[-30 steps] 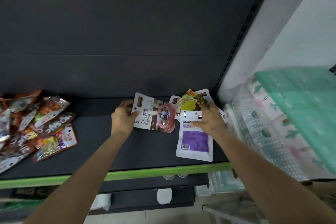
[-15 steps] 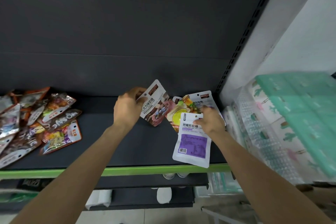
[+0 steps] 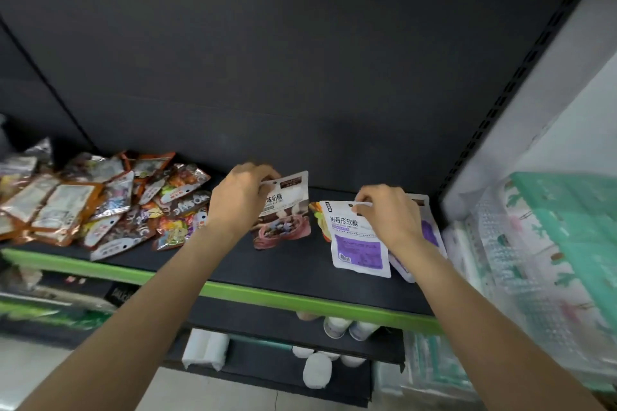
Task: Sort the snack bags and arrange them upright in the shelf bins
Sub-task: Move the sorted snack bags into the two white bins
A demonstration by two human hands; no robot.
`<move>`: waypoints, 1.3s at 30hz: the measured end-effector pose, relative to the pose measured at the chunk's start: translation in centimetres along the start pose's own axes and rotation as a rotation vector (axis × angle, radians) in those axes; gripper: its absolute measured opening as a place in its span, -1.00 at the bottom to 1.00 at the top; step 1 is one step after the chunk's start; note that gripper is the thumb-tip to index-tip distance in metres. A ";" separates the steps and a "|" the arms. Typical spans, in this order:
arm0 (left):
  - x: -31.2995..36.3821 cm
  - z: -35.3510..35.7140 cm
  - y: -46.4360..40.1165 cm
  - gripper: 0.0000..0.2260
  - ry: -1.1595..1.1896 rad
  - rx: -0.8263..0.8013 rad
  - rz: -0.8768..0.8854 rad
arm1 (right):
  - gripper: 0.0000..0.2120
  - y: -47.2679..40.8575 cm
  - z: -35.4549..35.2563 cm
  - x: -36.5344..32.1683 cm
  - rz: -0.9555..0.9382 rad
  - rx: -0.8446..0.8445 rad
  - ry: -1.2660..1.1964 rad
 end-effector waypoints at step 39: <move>-56.7 -44.1 8.1 -0.85 -0.029 0.319 -0.374 | -0.91 0.4 16.7 -73.3 -0.345 0.176 -0.359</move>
Point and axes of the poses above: each hand's wrist, its own y-axis away from the middle knuckle, its own z-axis out of the palm, x = y × z, the point moved 3 cm from there along -y, towards the middle knuckle, and after that the axes turned 2 degrees about -z, right-handed, at the moved point
